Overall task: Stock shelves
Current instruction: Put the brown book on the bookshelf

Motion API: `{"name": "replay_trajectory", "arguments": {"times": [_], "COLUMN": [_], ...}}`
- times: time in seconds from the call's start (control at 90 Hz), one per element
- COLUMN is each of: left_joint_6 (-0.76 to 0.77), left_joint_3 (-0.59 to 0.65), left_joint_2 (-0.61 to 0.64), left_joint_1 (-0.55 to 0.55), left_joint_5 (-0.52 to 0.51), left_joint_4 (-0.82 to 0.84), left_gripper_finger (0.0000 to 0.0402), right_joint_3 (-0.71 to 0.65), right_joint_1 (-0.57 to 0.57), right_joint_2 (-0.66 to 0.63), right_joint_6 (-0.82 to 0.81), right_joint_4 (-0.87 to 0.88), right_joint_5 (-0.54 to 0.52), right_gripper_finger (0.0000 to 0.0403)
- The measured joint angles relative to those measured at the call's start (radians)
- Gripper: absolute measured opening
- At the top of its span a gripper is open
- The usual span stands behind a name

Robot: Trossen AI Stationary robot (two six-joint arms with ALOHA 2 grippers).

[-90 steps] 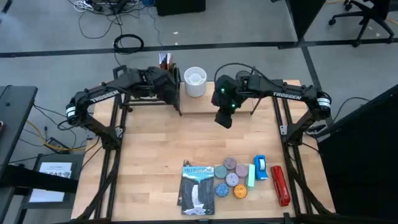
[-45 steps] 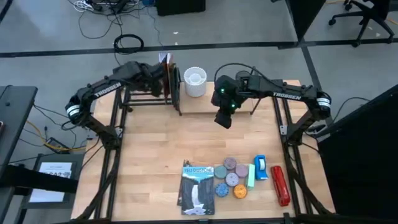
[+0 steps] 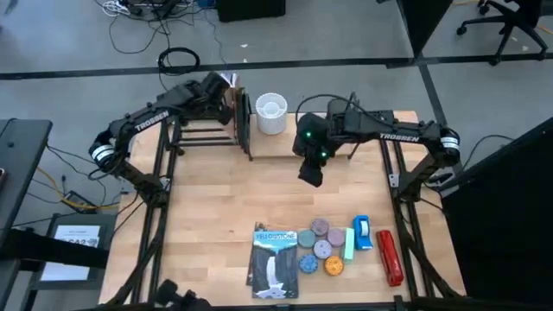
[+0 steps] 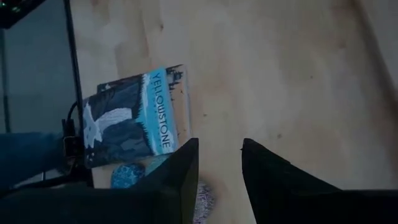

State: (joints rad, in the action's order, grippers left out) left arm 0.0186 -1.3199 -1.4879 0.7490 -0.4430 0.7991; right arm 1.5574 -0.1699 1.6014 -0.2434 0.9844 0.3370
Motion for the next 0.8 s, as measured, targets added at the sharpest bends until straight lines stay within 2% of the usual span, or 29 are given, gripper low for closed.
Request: {"name": "replay_trajectory", "arguments": {"times": [0.178, 0.422, 0.533, 0.656, 0.8], "left_joint_6": [-0.078, -0.257, -0.275, -0.295, -0.328], "left_joint_3": [0.026, 0.029, 0.022, 0.003, -0.026], "left_joint_2": [-0.003, -0.003, -0.003, -0.003, -0.003], "left_joint_1": [-0.001, -0.002, -0.002, -0.002, -0.005], "left_joint_5": [0.067, 0.075, 0.081, 0.139, 0.068], "left_joint_4": [-0.061, -0.084, -0.078, -0.106, -0.067], "left_gripper_finger": [0.0, 0.0, 0.0, 0.0, 0.0], "right_joint_3": [0.0, 0.0, 0.0, 0.0, 0.0], "right_joint_1": [0.0, 0.0, 0.0, 0.0, 0.0], "right_joint_2": [0.0, 0.0, 0.0, 0.0, 0.0], "right_joint_6": [-0.017, -0.02, -0.018, -0.018, -0.017], "right_joint_4": [-0.001, -0.004, -0.006, -0.007, -0.01], "right_joint_5": [-0.001, -0.003, -0.004, -0.004, -0.007], "right_gripper_finger": [0.0091, 0.0091, 0.0091, 0.0091, 0.0091]}}
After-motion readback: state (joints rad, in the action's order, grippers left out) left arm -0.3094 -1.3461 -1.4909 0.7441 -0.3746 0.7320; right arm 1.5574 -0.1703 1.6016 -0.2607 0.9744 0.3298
